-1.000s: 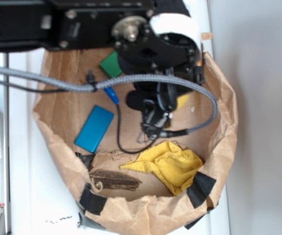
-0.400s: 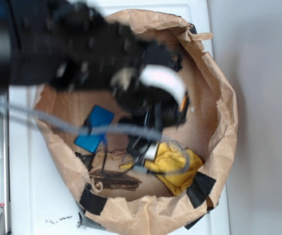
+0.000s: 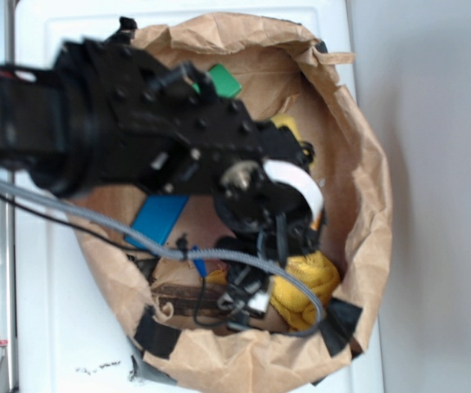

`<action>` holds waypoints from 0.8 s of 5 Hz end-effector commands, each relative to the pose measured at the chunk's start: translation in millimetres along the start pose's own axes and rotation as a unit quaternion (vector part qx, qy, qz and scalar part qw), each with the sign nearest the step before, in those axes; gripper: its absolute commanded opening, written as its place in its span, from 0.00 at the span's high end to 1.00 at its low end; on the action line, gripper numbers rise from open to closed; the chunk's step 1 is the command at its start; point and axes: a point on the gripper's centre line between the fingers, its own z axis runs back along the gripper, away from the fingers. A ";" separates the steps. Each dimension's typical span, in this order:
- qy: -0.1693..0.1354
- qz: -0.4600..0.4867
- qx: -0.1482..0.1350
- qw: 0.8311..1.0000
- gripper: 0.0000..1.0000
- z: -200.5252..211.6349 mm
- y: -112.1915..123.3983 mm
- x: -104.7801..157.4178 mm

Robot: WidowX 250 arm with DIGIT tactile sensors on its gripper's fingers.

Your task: Grab the yellow cloth.

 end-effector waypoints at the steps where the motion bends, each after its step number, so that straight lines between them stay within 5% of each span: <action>1: -0.038 0.005 0.031 0.999 1.00 -11.2 -14.7 26.4; 4: -0.053 0.032 0.043 0.997 1.00 2.8 -7.7 21.2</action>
